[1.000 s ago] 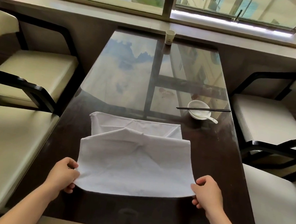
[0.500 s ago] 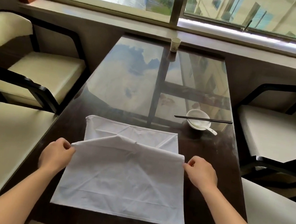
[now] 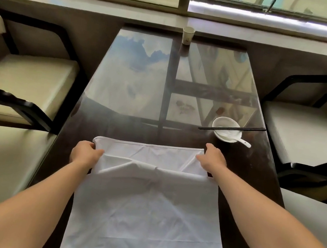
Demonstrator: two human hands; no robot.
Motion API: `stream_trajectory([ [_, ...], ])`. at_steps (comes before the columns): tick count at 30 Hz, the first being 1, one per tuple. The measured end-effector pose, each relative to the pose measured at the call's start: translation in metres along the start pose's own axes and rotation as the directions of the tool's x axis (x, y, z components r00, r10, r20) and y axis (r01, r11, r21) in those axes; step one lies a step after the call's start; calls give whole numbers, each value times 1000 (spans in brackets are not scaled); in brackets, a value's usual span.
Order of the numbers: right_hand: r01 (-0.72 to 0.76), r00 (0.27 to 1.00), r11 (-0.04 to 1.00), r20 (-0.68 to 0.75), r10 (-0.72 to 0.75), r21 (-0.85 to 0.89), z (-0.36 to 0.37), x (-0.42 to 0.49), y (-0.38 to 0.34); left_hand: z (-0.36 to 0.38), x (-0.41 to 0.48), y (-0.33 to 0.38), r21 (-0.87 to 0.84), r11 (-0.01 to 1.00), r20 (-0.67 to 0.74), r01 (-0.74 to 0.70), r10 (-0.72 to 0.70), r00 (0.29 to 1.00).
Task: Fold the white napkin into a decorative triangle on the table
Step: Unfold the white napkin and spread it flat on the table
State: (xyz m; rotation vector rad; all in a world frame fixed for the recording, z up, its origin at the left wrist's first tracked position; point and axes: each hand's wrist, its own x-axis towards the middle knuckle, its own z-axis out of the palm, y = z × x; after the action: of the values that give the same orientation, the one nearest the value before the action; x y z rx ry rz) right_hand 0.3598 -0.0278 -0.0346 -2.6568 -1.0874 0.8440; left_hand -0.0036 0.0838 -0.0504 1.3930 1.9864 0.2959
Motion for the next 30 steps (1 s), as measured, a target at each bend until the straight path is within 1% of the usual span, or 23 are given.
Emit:
stream_trajectory([
  [3,9,1000,1000,-23,-9,-4,2,6,0,3,3,4,-28,1000,-52,0,-2,999],
  [9,12,995,1000,-102,-13,-5,9,15,4,4,17,14,-89,995,-93,-53,45,995],
  [12,4,978,998,-209,9,63,6,23,3,4,23,22,-84,994,-132,-76,65,989],
  [16,19,961,986,-275,27,163,6,33,-5,5,36,35,-60,992,-155,-109,99,983],
  [20,36,949,938,-307,77,346,8,44,-9,15,50,47,-109,985,-168,-132,113,979],
  [22,57,937,918,-338,87,393,9,47,-10,21,59,49,-156,979,-184,-134,105,977],
  [24,70,928,903,-360,97,424,11,46,-10,27,63,49,-214,962,-219,-172,125,968],
  [25,78,924,906,-371,91,417,11,44,-10,30,62,48,-207,956,-242,-208,156,958],
  [27,117,920,925,-390,36,362,11,38,-8,36,52,43,-99,945,-270,-312,276,922],
  [29,177,925,949,-373,-69,262,13,29,-3,42,37,35,82,891,-203,-447,454,867],
  [30,204,930,960,-345,-128,192,13,24,0,44,30,31,189,834,-129,-518,544,829],
])
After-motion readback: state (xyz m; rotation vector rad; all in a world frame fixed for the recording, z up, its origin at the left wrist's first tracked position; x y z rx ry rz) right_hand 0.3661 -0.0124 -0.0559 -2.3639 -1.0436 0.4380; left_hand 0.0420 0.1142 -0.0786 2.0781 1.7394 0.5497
